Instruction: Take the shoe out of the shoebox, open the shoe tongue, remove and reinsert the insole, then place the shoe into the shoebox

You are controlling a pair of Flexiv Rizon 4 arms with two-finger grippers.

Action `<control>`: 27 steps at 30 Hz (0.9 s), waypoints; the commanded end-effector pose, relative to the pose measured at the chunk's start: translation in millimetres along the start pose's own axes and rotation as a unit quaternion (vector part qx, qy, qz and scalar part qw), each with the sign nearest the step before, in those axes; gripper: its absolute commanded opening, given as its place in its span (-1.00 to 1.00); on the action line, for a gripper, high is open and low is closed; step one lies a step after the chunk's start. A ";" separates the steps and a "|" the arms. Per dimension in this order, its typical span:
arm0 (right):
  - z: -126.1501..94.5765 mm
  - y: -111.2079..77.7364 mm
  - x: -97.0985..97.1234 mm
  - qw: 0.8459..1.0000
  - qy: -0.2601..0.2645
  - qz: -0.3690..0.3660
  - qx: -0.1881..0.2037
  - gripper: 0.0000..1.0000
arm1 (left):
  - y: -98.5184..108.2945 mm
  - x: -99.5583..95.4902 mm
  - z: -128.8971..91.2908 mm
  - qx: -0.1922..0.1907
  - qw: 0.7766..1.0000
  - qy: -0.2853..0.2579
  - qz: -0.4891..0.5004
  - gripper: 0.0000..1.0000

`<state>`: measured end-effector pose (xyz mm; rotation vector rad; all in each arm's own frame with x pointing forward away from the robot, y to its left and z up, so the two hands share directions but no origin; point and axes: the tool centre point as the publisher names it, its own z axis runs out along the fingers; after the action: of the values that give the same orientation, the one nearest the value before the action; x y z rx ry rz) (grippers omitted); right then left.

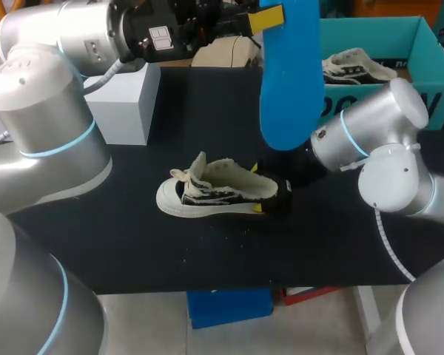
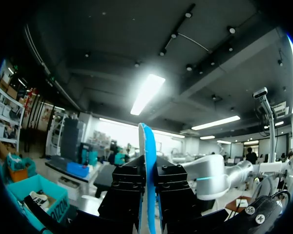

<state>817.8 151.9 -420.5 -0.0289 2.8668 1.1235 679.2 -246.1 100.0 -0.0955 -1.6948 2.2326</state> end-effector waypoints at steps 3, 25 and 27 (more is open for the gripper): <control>3.0 -12.1 1.6 0.997 0.001 0.002 -0.080 1.00 | 0.9 0.3 1.0 0.000 1.000 -0.002 0.001 -1.00; 8.6 -23.0 -3.3 0.991 0.005 0.018 -0.130 1.00 | 0.9 0.3 1.0 0.000 1.000 -0.002 0.001 -1.00; 7.3 -23.1 -3.7 0.992 0.005 0.017 -0.128 1.00 | 0.9 0.3 1.0 0.000 1.000 -0.002 0.001 -1.00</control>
<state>822.2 139.6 -442.8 0.0016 2.7141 1.5029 679.2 -246.2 100.0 -0.0953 -1.6951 2.2324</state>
